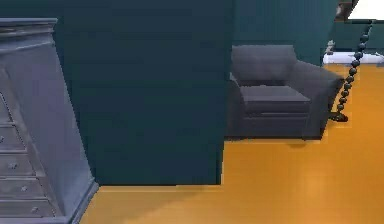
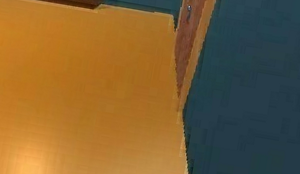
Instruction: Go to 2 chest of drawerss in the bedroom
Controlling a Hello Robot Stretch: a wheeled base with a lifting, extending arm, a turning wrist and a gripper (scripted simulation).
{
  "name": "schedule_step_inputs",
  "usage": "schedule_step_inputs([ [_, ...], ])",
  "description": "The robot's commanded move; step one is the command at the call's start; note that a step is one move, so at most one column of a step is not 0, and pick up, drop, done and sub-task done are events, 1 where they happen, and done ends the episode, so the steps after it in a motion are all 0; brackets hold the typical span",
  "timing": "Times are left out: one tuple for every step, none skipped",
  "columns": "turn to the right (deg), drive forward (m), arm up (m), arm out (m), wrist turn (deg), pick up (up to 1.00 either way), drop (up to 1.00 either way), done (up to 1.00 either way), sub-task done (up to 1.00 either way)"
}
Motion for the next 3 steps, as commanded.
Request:
schedule_step_inputs([
  [0.0,0.15,0.00,0.00,0.0,0.00,0.00,0.00,0.00],
  [-27.0,0.00,0.00,0.00,0.0,0.00,0.00,0.00,0.00],
  [0.0,0.30,0.00,0.00,0.0,0.00,0.00,0.00,0.00],
])
